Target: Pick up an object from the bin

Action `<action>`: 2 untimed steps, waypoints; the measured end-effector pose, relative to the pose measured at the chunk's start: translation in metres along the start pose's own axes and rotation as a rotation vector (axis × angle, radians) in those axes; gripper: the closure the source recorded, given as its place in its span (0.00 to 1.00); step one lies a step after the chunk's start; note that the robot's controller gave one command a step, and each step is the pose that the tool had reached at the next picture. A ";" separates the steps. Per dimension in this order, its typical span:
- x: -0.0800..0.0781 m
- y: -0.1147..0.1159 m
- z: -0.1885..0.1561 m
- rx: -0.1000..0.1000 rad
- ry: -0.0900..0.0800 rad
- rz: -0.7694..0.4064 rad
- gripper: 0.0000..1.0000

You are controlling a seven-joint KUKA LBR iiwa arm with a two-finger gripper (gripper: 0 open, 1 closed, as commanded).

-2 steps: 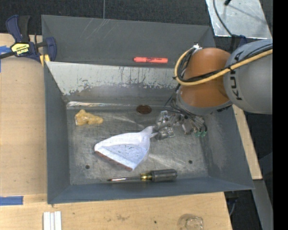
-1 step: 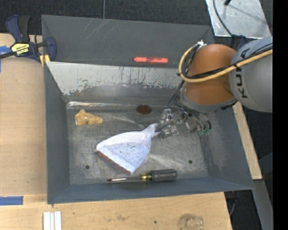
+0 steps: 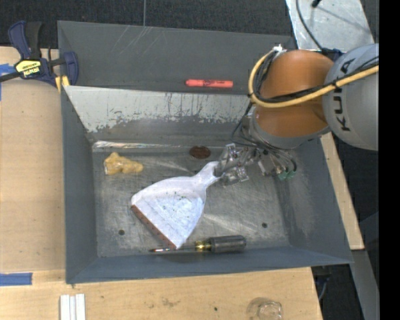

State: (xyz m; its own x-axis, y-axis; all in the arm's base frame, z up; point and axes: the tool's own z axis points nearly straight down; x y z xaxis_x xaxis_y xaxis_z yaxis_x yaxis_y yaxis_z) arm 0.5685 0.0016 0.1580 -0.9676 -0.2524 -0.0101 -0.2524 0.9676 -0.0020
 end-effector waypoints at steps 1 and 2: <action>-0.001 0.007 -0.124 -0.001 0.004 -0.032 1.00; 0.000 0.007 -0.123 -0.001 0.006 -0.033 1.00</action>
Offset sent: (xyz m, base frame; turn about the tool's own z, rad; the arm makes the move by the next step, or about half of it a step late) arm 0.0000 0.0000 0.0000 0.0000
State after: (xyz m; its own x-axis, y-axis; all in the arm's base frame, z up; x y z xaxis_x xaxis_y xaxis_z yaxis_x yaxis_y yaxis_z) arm 0.5657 0.0081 0.2814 -0.9589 -0.2838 -0.0044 -0.2838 0.9589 -0.0012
